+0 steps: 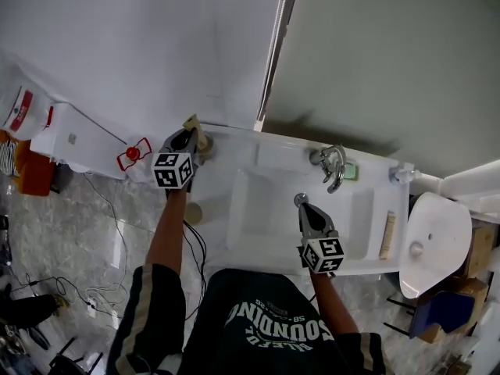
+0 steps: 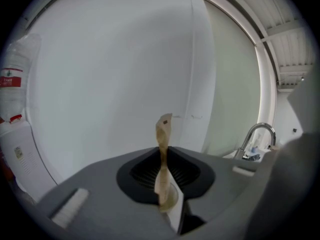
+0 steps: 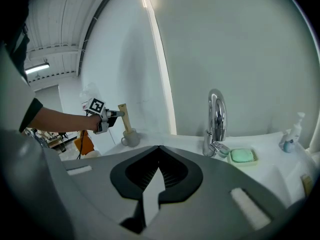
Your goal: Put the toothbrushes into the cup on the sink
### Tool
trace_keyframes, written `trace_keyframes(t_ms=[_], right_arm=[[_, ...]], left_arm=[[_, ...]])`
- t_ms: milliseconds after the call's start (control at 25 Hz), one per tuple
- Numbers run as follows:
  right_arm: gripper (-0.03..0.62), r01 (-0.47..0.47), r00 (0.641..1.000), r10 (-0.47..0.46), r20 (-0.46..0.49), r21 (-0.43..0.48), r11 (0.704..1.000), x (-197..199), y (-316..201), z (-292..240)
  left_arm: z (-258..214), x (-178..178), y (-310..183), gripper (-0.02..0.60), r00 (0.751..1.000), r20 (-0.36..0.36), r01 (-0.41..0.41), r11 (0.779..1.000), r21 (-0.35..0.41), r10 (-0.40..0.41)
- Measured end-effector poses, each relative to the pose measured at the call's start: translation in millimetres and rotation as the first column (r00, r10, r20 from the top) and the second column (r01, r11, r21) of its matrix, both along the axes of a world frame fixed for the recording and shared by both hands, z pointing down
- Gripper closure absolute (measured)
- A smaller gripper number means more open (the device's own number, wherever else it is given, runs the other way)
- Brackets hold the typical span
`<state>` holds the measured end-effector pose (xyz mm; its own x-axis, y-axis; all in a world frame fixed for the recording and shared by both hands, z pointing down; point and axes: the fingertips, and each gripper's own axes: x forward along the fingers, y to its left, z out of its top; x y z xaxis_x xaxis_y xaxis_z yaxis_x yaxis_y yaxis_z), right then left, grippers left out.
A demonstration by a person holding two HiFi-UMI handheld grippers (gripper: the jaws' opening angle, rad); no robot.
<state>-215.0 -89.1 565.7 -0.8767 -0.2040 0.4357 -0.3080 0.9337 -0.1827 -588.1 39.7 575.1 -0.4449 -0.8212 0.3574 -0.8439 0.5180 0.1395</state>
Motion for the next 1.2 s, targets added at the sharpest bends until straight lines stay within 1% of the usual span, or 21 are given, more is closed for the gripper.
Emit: trace_keyframes(t_ms=[240, 400, 480, 680, 840, 1000, 1200], right_arm=[[0.591, -0.029, 1.0, 0.028, -0.007, -0.005, 1.0, 12, -5, 4], [0.592, -0.032, 0.999, 0.032, -0.007, -0.008, 0.999, 17, -6, 5], [0.592, -0.031, 1.0, 0.031, -0.005, -0.009, 0.999, 19, -7, 5], [0.591, -0.023, 1.0, 0.023, 0.004, -0.01, 1.0, 21, -9, 4], [0.592, -0.001, 1.0, 0.002, 0.015, -0.012, 1.0, 19, -6, 2], [0.591, 0.024, 0.999, -0.023, 0.027, -0.017, 1.0, 16, -2, 2], [0.591, 0.057, 0.997, -0.057, 0.045, -0.012, 0.998, 15, 1, -3]], left_arm=[[33, 14, -6, 0.488, 0.998, -0.056, -0.026, 0.997, -0.069, 0.023], [57, 26, -8, 0.487, 0.99, -0.126, -0.074, 0.989, -0.13, 0.057], [61, 30, -6, 0.486, 0.99, -0.129, -0.081, 0.987, -0.141, 0.062], [62, 37, 2, 0.458, 0.987, -0.152, -0.074, 0.987, -0.14, 0.052], [58, 41, 16, 0.433, 0.99, -0.141, -0.05, 0.987, -0.15, 0.029], [51, 48, 31, 0.431, 0.991, -0.132, -0.02, 0.99, -0.142, 0.001], [35, 69, 39, 0.431, 0.993, -0.12, -0.031, 0.994, -0.109, 0.018]])
